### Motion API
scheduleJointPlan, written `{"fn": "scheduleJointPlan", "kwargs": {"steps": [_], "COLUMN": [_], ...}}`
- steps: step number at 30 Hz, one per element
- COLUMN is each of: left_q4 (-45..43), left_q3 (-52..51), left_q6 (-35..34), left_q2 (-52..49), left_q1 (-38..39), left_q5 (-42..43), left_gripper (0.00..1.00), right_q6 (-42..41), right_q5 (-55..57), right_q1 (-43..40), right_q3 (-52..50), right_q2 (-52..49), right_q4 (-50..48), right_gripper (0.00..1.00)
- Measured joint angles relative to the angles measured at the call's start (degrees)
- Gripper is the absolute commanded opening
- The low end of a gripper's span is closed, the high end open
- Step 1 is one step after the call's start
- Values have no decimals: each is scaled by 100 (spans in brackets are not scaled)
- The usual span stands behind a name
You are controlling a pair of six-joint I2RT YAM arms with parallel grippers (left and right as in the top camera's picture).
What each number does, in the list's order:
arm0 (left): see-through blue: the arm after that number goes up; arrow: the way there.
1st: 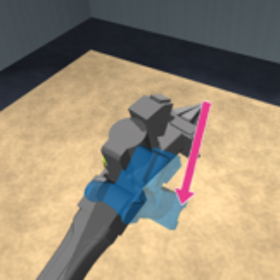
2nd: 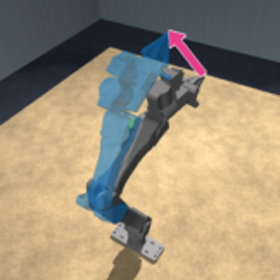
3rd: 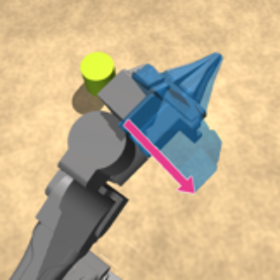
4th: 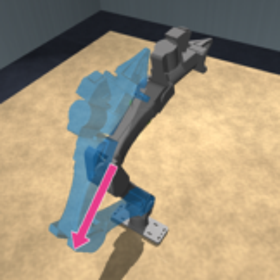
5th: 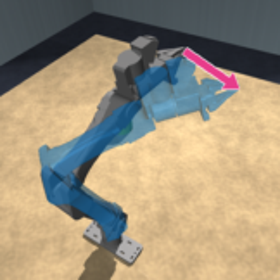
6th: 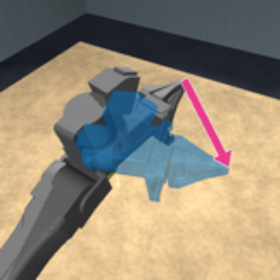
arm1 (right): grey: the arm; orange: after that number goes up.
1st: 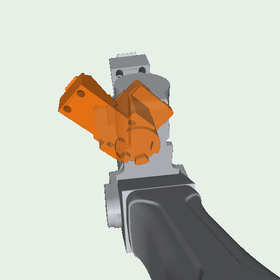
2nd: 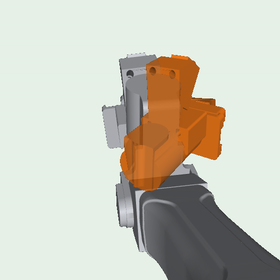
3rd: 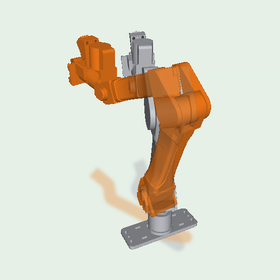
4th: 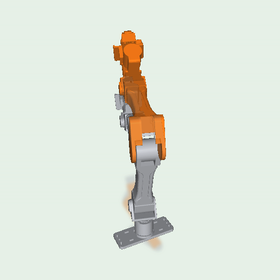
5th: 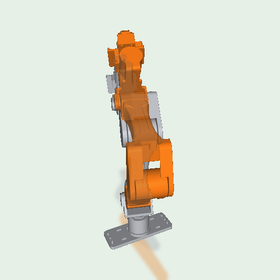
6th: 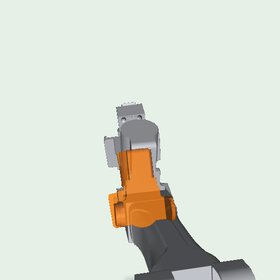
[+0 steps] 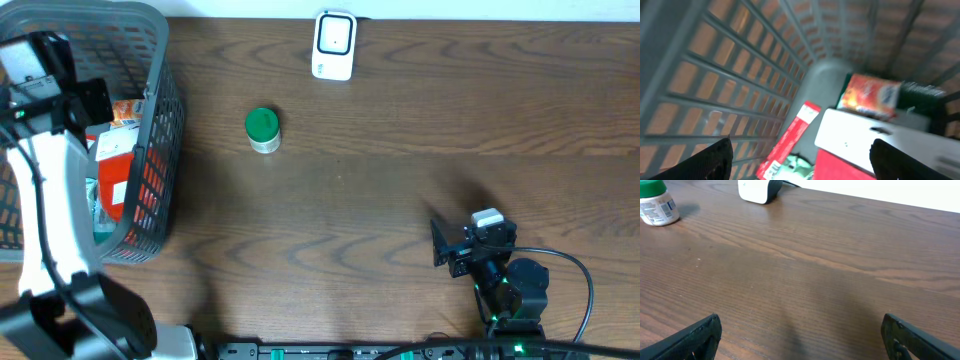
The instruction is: Scan the item barcode
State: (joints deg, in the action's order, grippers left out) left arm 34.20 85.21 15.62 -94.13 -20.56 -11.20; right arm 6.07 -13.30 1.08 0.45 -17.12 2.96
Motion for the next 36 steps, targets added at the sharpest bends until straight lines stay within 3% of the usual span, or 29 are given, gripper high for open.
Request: {"fn": "scheduleJointPlan", "kwargs": {"steps": [9,26,36], "left_q4": [-116,142,188], "left_q3": [0,0,0], "left_q6": [533,629,739], "left_q2": [-599,-1729,-1849], "left_q1": [-205,-334,-376], "left_q5": [-466,-374,-374], "left_gripper": [86,86,81], "right_q6": [0,-2,-2], "right_q5": [2,0,0], "right_q1": [0,0,0], "right_q3": [0,0,0], "right_q2": [0,-114,-114], "right_q4": [0,2,2], "right_gripper": [99,99,99]}}
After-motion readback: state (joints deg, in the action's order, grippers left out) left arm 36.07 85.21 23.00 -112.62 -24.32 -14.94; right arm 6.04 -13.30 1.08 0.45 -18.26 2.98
